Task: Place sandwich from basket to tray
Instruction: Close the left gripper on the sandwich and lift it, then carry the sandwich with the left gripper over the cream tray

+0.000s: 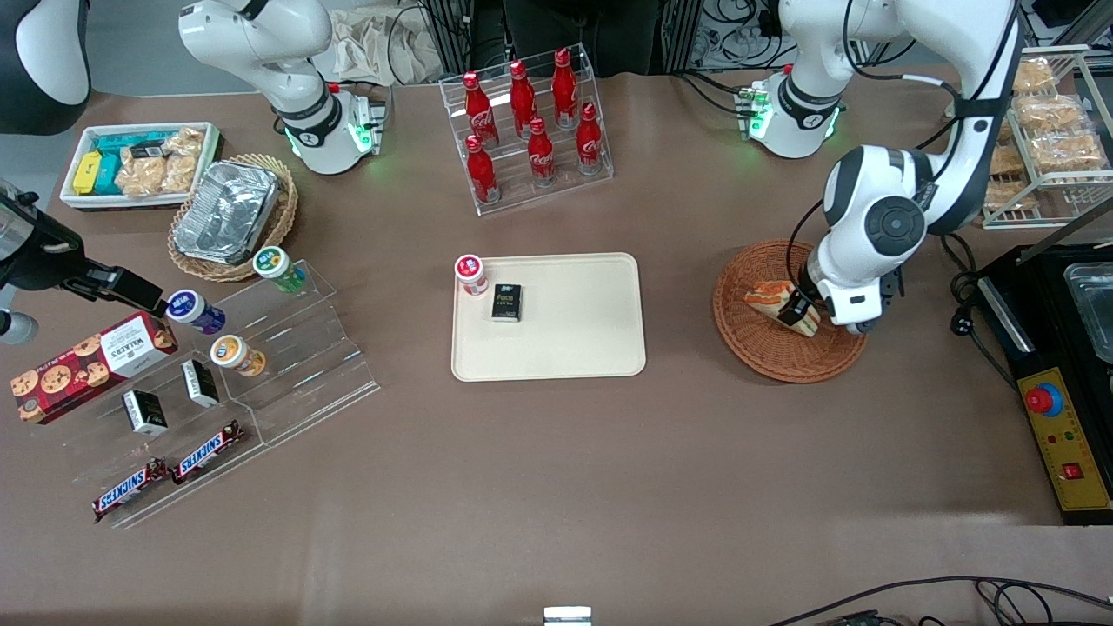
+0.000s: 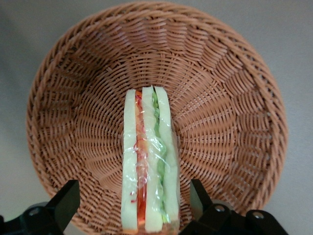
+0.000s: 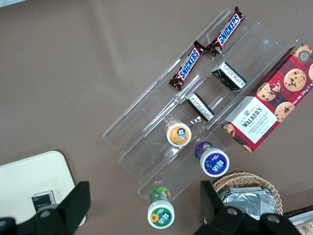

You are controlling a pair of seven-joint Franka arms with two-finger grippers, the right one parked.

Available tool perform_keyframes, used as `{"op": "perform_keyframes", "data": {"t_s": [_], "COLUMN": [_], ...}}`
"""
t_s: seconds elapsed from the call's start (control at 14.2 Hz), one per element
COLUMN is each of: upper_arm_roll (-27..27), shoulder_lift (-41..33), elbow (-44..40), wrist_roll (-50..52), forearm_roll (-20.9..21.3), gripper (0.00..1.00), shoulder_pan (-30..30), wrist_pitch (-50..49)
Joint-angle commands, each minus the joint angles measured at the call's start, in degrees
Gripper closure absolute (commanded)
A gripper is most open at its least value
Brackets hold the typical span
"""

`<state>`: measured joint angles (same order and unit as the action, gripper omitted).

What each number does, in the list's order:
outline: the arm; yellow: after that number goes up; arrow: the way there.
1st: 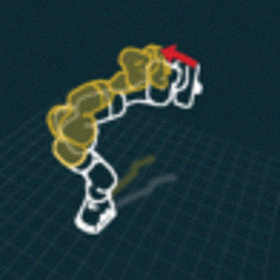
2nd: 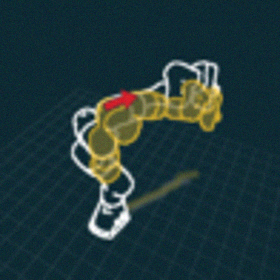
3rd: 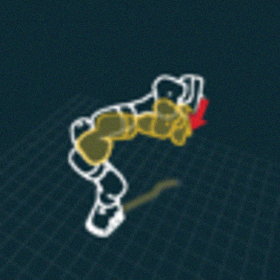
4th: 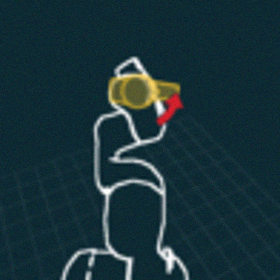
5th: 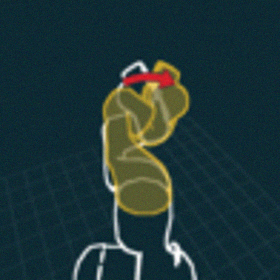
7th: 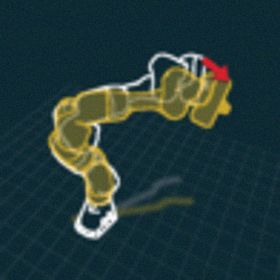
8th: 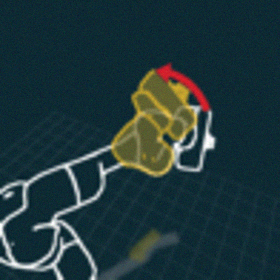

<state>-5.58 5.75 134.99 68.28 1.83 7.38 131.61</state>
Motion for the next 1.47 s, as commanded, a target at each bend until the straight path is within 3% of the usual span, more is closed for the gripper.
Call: {"op": "perform_keyframes", "data": {"t_s": [0.0,0.14,0.21,0.35,0.42,0.77,0.98,1.19,1.4], "upper_arm_roll": [0.22,0.22,0.22,0.22,0.22,0.13,-1.18,-2.24,-3.82], "shoulder_lift": [0.14,1.28,1.98,2.69,2.86,-1.68,-5.56,-6.28,-6.89], "elbow": [4.56,6.07,6.07,5.55,5.02,1.77,-5.93,-18.58,-24.42], "wrist_roll": [2.21,2.64,2.82,2.91,2.82,-1.21,-5.07,-13.59,-16.06], "forearm_roll": [1.25,1.16,1.16,1.16,1.07,1.34,1.16,0.02,-1.30], "gripper": [0.00,0.01,0.16,0.91,1.00,1.00,1.00,1.00,1.00], "shoulder_pan": [1.50,1.50,1.58,1.50,1.32,1.58,1.76,1.67,1.58], "wrist_pitch": [7.41,11.03,11.56,12.09,12.10,9.13,-3.32,-22.04,-26.40]}}
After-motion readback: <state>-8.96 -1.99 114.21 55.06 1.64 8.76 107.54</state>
